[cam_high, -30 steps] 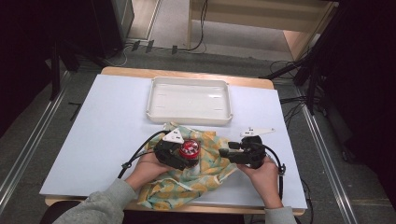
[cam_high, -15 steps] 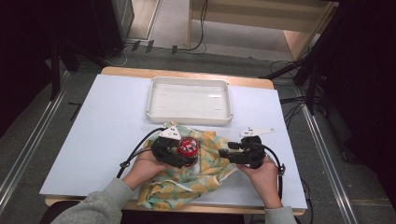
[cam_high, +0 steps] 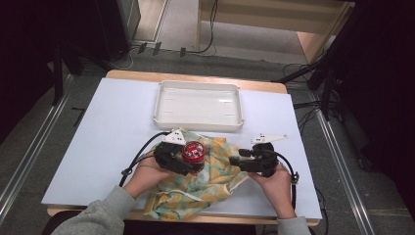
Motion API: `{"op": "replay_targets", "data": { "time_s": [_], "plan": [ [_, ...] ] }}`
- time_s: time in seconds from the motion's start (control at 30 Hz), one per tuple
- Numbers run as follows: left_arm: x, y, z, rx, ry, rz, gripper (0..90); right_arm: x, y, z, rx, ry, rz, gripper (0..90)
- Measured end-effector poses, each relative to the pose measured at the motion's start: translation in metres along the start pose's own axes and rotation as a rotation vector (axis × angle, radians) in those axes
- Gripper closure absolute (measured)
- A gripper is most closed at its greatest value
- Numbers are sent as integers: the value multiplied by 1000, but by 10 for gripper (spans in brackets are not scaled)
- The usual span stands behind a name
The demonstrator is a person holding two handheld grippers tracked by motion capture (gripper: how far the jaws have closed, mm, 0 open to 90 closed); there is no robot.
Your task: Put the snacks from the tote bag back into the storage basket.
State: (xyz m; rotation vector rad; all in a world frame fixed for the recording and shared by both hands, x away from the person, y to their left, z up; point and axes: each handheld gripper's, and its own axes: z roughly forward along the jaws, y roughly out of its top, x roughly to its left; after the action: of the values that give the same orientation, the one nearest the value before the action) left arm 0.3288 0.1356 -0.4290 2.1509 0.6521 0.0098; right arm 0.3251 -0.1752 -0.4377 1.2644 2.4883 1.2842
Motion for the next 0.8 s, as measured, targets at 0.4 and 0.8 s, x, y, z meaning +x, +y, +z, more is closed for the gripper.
{"op": "replay_targets", "data": {
  "time_s": [0.4, 0.8],
  "plan": [
    [-1, 3, -16, 8, 31, -4, 258, 2, 0, 0, 1, 1, 1, 430],
    [1, 5, -31, 8, 51, -17, 257, 3, 0, 2, 4, 1, -13, 428]
  ]
}}
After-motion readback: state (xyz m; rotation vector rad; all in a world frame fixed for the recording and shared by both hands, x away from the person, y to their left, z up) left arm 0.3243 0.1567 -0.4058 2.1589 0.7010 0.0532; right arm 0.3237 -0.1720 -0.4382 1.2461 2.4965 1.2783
